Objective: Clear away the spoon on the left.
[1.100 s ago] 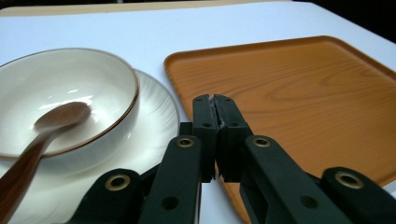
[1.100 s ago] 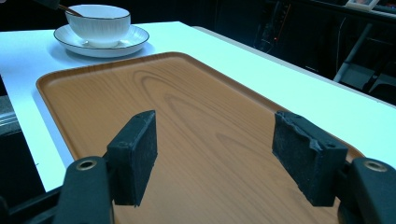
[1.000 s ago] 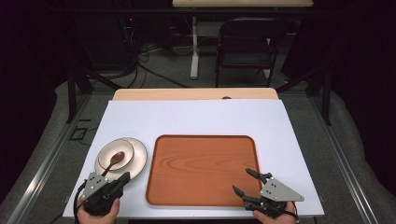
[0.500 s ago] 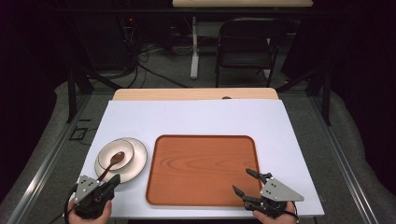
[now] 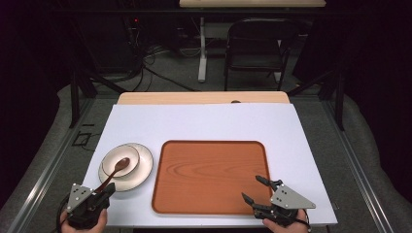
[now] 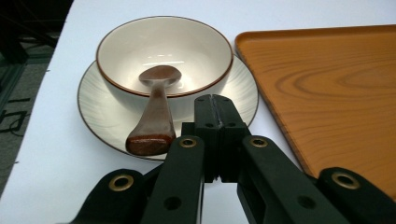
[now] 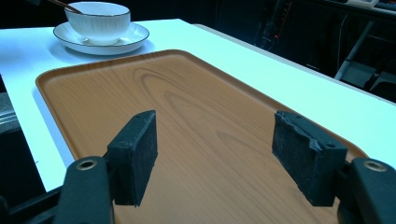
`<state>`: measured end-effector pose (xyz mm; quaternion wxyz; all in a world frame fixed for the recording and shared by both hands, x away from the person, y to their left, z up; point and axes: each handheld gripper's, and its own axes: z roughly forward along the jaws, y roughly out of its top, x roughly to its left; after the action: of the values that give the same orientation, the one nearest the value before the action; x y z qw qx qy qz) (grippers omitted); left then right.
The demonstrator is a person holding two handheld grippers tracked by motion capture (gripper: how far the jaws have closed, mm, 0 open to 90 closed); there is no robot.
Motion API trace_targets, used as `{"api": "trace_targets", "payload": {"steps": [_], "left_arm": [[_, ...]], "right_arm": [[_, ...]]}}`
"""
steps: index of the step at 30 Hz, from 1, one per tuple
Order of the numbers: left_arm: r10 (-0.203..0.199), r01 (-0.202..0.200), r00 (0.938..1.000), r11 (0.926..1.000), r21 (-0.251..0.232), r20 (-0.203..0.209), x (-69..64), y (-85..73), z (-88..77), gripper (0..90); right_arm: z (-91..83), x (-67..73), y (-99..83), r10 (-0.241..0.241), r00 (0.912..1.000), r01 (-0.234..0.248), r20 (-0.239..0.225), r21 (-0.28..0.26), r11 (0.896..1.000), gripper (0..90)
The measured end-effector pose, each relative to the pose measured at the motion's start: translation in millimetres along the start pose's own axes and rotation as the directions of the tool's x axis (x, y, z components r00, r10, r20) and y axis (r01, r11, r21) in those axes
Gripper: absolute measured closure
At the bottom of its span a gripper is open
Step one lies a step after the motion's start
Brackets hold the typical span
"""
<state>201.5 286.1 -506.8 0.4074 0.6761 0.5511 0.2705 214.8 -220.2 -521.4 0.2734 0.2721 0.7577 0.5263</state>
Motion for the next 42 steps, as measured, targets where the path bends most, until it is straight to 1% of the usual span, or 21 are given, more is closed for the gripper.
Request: {"api": "trace_targets", "payload": {"steps": [5,6,9,14,17,21,25,28,30,34,42], "left_arm": [[-0.013,0.013,0.9996,0.9998,-0.013,-0.024,7.4,0.8,-2.9,89.8],[-0.02,0.019,0.9992,0.9997,-0.016,-0.034,9.7,0.9,-3.9,89.8],[-0.036,0.035,0.9985,0.9991,-0.026,-0.042,16.0,1.0,-5.3,89.7],[-0.06,0.057,0.9959,0.9974,-0.043,-0.067,26.4,2.1,-7.5,89.7],[-0.072,0.069,0.9943,0.9968,-0.042,-0.079,31.2,2.5,-7.8,89.7],[-0.073,0.068,0.9924,0.9963,-0.053,-0.1,36.7,4.8,-9.7,89.4],[-0.088,0.081,0.9892,0.995,-0.059,-0.118,43.8,7.0,-9.3,89.0],[-0.111,0.104,0.9867,0.9927,-0.061,-0.119,49.2,9.8,-7.3,88.8],[-0.116,0.109,0.9861,0.9919,-0.064,-0.119,51.5,11.6,-6.0,88.8],[-0.114,0.106,0.9839,0.9925,-0.061,-0.138,56.5,16.7,-0.7,88.8],[-0.104,0.097,0.9798,0.994,-0.052,-0.171,65.6,25.7,15.3,88.7]], "right_arm": [[0.1,-0.1,-0.2,0.002,1.0,-0.002,0.001,0.002,1.0,31.0],[0.1,-0.2,-0.2,0.002,1.0,-0.002,0.001,0.003,1.0,31.0],[0.5,-0.1,-0.4,0.002,1.0,-0.002,-0.001,0.005,1.0,31.0],[1.1,0.2,-0.7,0.004,1.0,-0.004,-0.002,0.009,1.0,31.1],[1.4,0.2,-0.9,0.004,1.0,-0.004,-0.003,0.011,1.0,31.1],[2.0,0.1,-1.2,0.006,1.0,-0.006,-0.002,0.013,1.0,31.1],[2.4,-0.1,-1.6,0.007,1.0,-0.007,-0.001,0.016,1.0,31.1],[2.6,0.1,-1.6,0.007,1.0,-0.007,-0.002,0.017,1.0,31.1],[2.7,0.3,-1.5,0.008,1.0,-0.008,-0.002,0.018,1.0,31.2],[2.9,0.7,-1.5,0.005,1.0,-0.005,-0.002,0.017,1.0,31.2],[2.8,0.4,-1.8,0.007,1.0,-0.007,-0.001,0.019,1.0,31.2]]}}
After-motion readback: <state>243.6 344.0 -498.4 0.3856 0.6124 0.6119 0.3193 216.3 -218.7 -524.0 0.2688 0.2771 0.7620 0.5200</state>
